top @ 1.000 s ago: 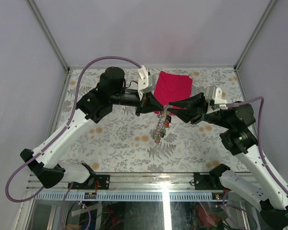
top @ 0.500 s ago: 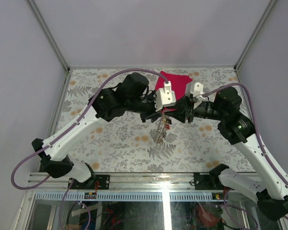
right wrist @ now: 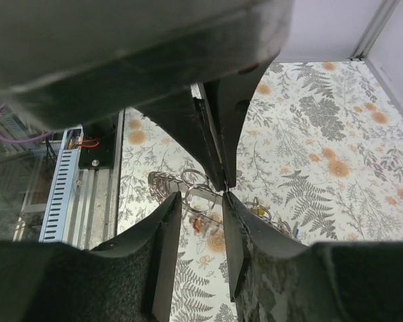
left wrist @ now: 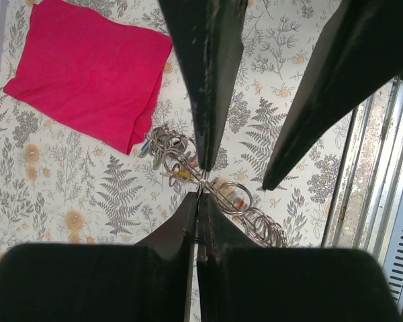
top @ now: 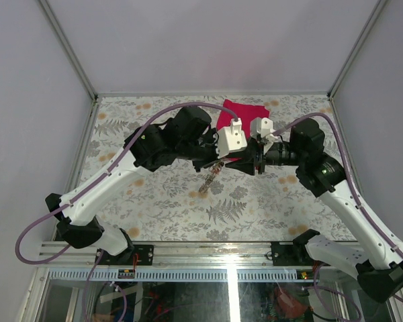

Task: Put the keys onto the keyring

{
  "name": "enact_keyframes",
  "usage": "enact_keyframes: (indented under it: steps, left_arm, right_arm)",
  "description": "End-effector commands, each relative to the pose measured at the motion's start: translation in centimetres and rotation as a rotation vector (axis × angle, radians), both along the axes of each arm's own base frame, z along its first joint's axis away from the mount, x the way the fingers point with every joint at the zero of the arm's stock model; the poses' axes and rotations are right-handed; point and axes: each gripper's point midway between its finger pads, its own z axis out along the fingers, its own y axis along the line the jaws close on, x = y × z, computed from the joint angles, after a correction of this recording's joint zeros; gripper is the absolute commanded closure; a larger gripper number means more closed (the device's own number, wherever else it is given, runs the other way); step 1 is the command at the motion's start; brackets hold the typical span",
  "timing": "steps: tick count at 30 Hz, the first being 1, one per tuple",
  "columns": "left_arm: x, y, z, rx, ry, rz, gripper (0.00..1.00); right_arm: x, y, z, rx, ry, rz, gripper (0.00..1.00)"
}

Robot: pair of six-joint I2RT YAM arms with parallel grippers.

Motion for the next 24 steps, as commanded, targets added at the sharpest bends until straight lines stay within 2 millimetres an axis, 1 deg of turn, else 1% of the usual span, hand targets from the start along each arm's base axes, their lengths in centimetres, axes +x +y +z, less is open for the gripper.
enact_keyframes:
  steps: [1,12,20,23,24]
  left_arm:
    - [0.6,-0.7,2.6,-0.057,-0.081,-0.004,1.00]
    - [-0.2,-1.0,2.6,-0.058,-0.074,-0.040,1.00]
    - [-0.5,-1.1,2.7,-0.060,-0.079,-0.055,1.00]
    - [-0.5,-1.1,2.8,-0.062,-0.082,-0.056,1.00]
    - [-0.5,-1.1,2.8,-0.063,-0.083,-0.058,1.00]
  right_arm:
    - [0.1,0.9,0.4,0.031,-0.015,0.058,0.62]
    - [1.5,1.3,-0.9,0.013,-0.015,0.032,0.62]
    - [2.0,1.5,-2.1,-0.012,-0.001,0.029,0.62]
    - [2.1,1.5,-2.4,-0.021,0.003,0.028,0.67]
    - [2.1,1.5,-2.5,-0.022,0.005,0.029,0.70]
